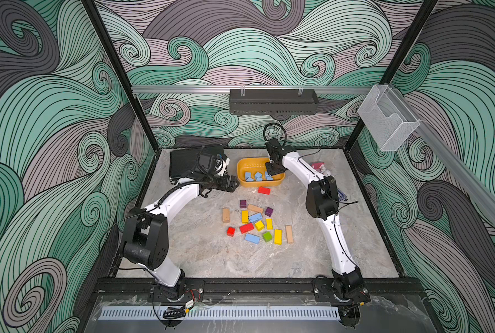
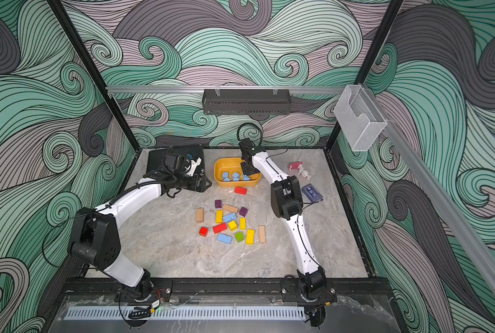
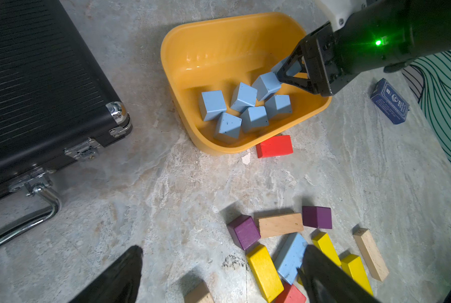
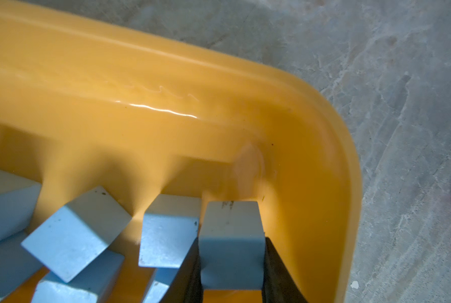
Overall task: Pick out the blue building blocks
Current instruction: Place the building block in the storage box.
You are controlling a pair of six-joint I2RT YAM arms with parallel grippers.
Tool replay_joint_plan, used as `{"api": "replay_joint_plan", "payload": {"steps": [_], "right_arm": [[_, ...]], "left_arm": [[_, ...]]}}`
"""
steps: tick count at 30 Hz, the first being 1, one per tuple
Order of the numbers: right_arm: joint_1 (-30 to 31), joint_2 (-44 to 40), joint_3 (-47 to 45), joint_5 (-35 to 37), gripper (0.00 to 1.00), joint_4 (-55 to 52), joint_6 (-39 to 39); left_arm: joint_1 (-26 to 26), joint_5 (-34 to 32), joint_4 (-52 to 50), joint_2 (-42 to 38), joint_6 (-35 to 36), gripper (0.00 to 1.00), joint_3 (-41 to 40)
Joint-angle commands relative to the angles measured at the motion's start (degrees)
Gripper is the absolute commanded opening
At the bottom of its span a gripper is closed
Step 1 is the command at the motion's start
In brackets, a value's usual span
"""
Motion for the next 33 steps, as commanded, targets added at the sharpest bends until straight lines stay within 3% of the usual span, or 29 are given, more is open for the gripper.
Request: {"api": "replay_joint_plan", "payload": {"steps": [1, 16, 33], "right_arm": [[-0.17, 0.78, 1.39, -2.25, 0.2, -1.71, 1.47], [-0.16, -0.34, 1.17, -9.74, 0.48, -1.77, 3.73], [0.19, -10.45, -1.26, -14.58, 0.57, -1.76, 3.71]], "left_arm": [[-0.31, -1.01, -1.83, -2.13, 1.0, 0.94, 1.44], [-0.31, -2.33, -4.04, -4.81, 0.91, 0.94, 0.83], [-0.31, -3.34, -7.73, -9.94, 1.73, 0.94, 1.09]]}}
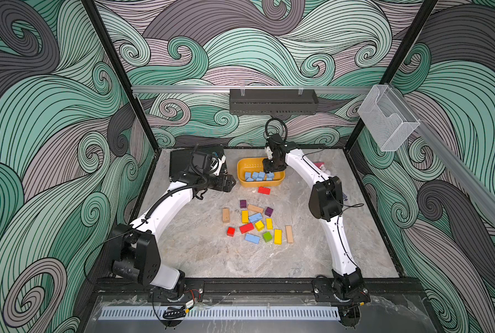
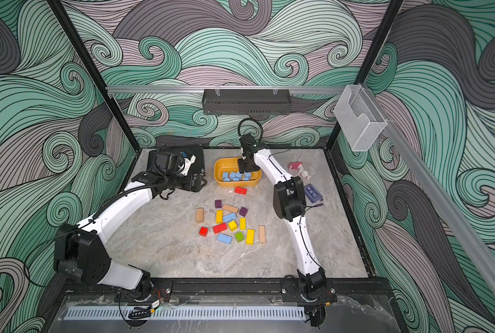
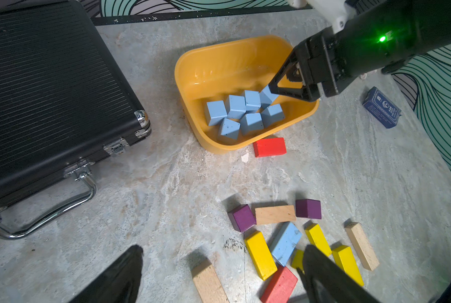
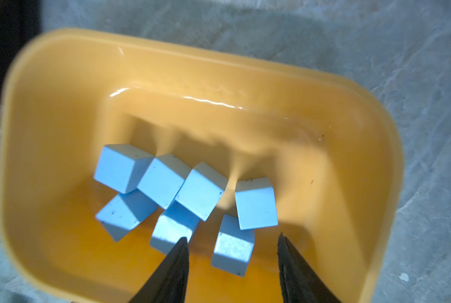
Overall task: Pick out the blue building blocks
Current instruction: Place the building block in the storage box.
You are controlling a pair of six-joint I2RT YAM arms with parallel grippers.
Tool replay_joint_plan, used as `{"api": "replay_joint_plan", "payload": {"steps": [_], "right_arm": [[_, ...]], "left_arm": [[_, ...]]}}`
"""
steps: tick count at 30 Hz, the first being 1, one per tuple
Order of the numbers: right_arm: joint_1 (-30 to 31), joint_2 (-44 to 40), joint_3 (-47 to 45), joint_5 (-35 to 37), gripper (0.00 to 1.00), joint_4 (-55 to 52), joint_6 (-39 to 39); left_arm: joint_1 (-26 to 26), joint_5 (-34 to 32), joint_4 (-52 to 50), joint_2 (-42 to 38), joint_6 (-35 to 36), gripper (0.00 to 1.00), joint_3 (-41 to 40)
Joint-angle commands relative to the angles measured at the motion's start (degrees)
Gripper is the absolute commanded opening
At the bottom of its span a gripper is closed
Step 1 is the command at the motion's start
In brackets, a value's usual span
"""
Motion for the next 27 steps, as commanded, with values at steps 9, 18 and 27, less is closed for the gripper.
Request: {"api": "replay_joint_plan", "payload": {"steps": [9, 18, 27], "right_arm": [[0.73, -16.09, -8.65, -5.12, 0.71, -0.55, -0.28], [3.19, -30.21, -21.19, -6.0, 0.85, -0.58, -2.17], [5.06, -46.85, -36.94, -9.19, 0.99, 3.66, -0.6]], "left_arm": [[-0.33, -1.41, -1.68, -9.34, 3.88, 0.94, -1.04], [-0.31, 0.17, -6.62, -14.36, 7.56, 0.94, -0.39], [-0.65, 2.21, -12.75, -20.16, 6.45, 0.95, -1.49]]}}
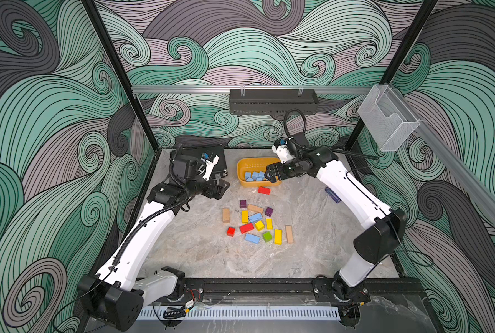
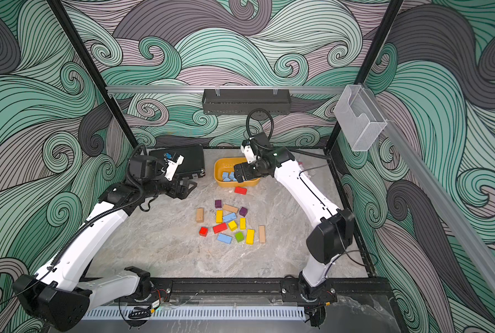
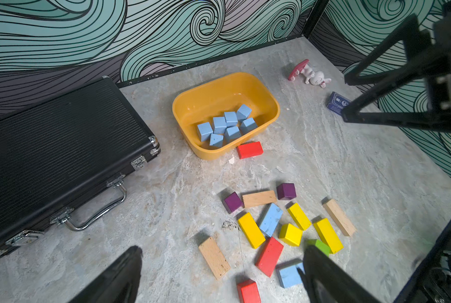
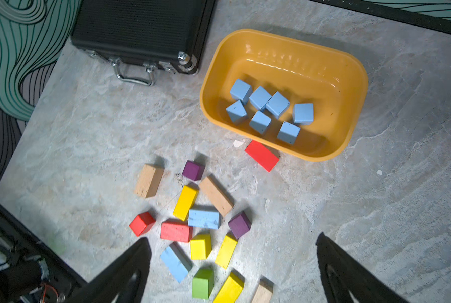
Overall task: Pick out the blue building blocks
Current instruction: Place the building block in the storage box, then pick up the building block from the center of the board.
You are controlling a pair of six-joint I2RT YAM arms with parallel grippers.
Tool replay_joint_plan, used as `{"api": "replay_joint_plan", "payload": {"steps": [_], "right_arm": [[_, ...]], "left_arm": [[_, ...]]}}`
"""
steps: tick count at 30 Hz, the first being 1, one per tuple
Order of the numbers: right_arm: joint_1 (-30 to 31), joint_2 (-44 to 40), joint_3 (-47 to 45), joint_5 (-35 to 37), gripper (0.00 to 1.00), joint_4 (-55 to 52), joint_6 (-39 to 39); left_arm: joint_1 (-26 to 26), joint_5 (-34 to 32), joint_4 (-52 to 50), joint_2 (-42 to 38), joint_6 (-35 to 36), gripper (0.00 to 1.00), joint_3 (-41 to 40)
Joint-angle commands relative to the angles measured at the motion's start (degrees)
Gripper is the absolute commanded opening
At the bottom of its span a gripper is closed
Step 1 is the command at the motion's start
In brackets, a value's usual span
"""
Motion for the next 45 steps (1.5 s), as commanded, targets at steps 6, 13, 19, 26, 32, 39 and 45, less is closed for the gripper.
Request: {"api": "replay_joint_plan", "payload": {"steps": [6, 13, 19, 26, 32, 39, 45], "right_arm": [[0.07, -15.32, -14.12, -4.63, 0.99, 3.7, 2.35], [0.07, -25.1, -26.56, -5.98, 1.0, 4.36, 5.2], [0.07, -31.51, -35.33, -6.49, 1.0, 4.81, 8.41], [0.07, -39.49, -45.87, -8.99, 1.0, 8.75, 15.23], [0.08, -46.92, -54.99, -10.88, 0.99, 12.71, 20.35], [0.08, -53.18, -63.01, -10.91, 1.0, 17.35, 26.07], [-0.26, -55.08, -66.86, -11.12, 1.0, 20.91, 29.24]], "left_arm": [[-1.31, 2.0, -6.61, -5.68, -5.17, 0.95, -2.05], [-5.28, 0.29, -8.27, -7.53, -10.21, 0.96, -4.5], [-12.14, -1.93, -4.75, -8.94, -16.33, 0.96, -8.85], [-20.25, -8.56, -5.9, -5.84, -24.18, 0.96, -10.74], [-24.05, -12.91, -6.11, -3.33, -29.6, 0.97, -11.6], [-27.6, -14.06, -8.39, 3.66, -36.9, 0.97, -10.62], [-32.65, -16.58, -7.47, 8.97, -41.83, 0.97, -10.66]]}}
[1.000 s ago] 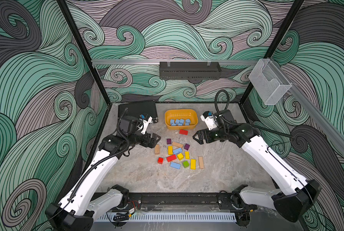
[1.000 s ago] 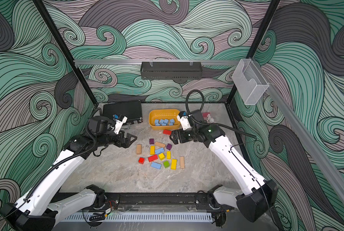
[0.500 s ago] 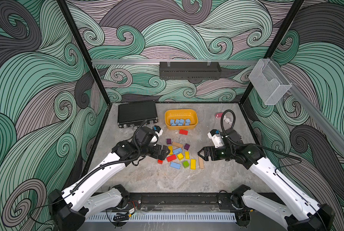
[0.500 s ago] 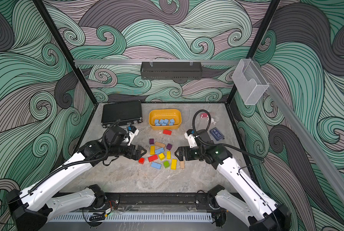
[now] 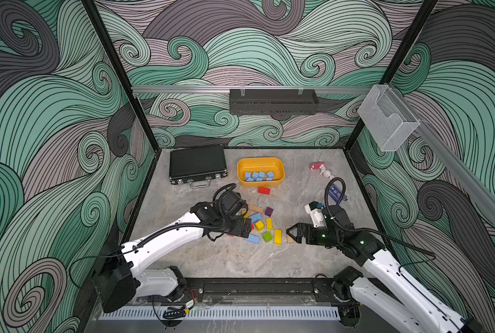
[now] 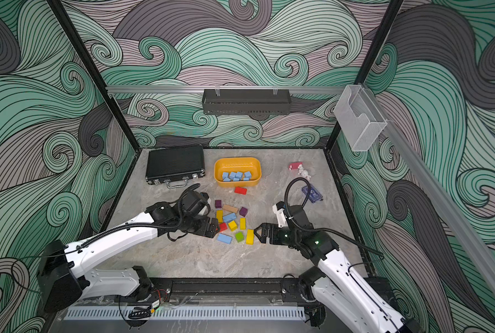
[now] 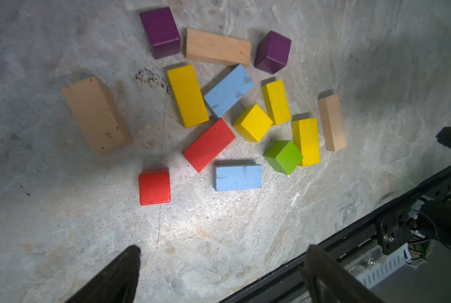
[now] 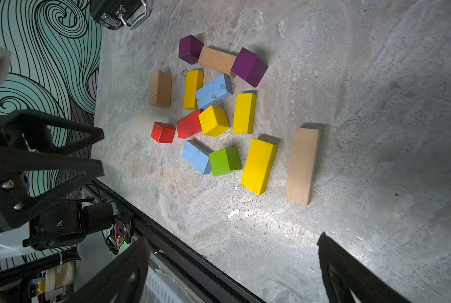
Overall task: Pick out the blue building blocks
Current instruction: Pick up the building block from the center of the board.
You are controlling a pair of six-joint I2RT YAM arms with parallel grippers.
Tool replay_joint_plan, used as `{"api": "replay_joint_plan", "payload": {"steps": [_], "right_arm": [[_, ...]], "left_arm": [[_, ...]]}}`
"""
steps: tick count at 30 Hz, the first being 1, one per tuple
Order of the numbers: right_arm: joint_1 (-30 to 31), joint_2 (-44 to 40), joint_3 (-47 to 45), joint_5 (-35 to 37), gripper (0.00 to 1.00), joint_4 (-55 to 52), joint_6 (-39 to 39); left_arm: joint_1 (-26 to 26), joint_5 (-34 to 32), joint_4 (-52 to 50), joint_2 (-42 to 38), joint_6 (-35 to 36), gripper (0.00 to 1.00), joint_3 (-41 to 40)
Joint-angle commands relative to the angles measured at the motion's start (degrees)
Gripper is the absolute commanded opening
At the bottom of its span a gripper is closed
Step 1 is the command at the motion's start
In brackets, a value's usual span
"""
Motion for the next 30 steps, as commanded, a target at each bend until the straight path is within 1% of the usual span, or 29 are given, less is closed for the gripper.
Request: {"api": "replay_joint_plan", "payload": {"steps": [1, 7, 11, 18, 30], "right_arm": [[-0.47, -1.02, -1.17, -0.3, 1.0, 3.58, 2.85], [-3.75, -1.46, -1.64, -0.44, 1.0, 3.96, 3.17], [-6.4, -1.03, -2.01, -2.13, 1.0, 4.9, 3.25], [-10.28, 1.28, -1.74, -5.66, 1.0, 5.65, 2.5], [-12.71, 2.51, -1.2, -6.46, 1.0, 6.1, 2.21]], "left_arm": [[-2.15, -2.81, -0.49, 2.04, -5.08, 0.97, 0.99], [-3.74, -2.7, 2.51, 7.32, -6.33, 0.97, 1.05], [-4.34, -2.04, 3.02, 12.22, -4.28, 0.97, 2.8], [-5.01, -0.39, 3.5, 18.12, -1.06, 0.97, 5.61], [-5.41, 2.73, 4.48, 24.62, 2.3, 0.96, 7.65]]}}
